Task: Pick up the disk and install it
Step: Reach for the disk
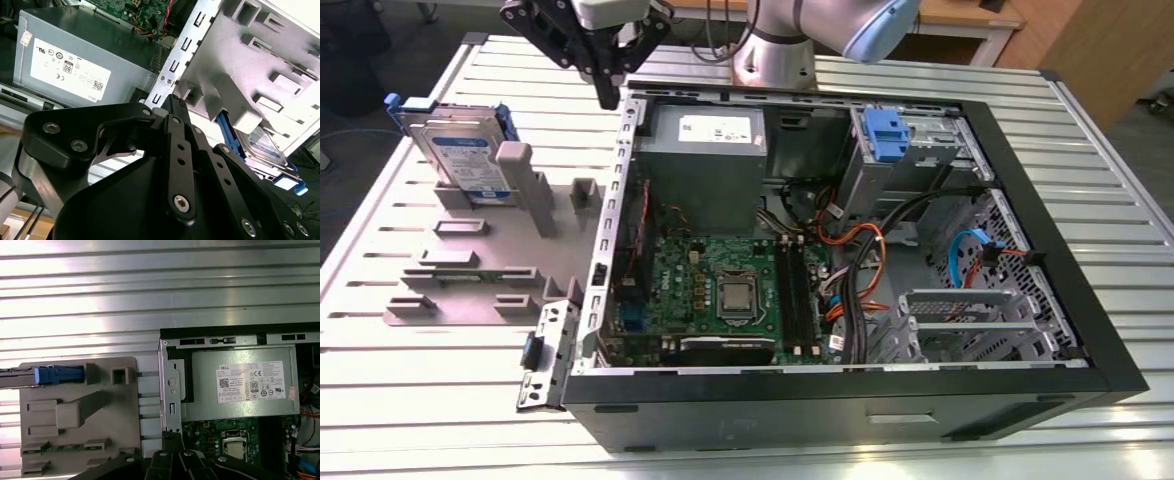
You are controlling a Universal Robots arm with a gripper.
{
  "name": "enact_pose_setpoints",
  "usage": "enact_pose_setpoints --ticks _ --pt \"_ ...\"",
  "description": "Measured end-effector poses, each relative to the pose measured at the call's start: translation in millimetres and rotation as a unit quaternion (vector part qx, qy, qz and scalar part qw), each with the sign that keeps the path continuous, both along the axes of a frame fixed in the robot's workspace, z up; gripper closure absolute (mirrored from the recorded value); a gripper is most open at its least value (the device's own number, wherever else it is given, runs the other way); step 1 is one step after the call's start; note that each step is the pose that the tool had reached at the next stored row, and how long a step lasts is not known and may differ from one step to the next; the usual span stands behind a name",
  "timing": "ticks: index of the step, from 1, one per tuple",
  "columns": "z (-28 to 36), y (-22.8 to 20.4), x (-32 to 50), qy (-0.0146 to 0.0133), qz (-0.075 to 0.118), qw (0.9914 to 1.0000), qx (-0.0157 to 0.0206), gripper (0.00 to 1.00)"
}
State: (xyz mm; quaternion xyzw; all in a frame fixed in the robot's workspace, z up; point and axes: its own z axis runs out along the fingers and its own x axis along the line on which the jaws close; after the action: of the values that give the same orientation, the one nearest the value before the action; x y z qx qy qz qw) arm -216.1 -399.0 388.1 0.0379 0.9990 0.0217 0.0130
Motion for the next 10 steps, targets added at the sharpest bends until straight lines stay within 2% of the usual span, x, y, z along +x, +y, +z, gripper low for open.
enact_pose_setpoints --ticks 10 --pt "-0.3 0.0 -8.3 0.0 0.0 1.0 0.0 0.89"
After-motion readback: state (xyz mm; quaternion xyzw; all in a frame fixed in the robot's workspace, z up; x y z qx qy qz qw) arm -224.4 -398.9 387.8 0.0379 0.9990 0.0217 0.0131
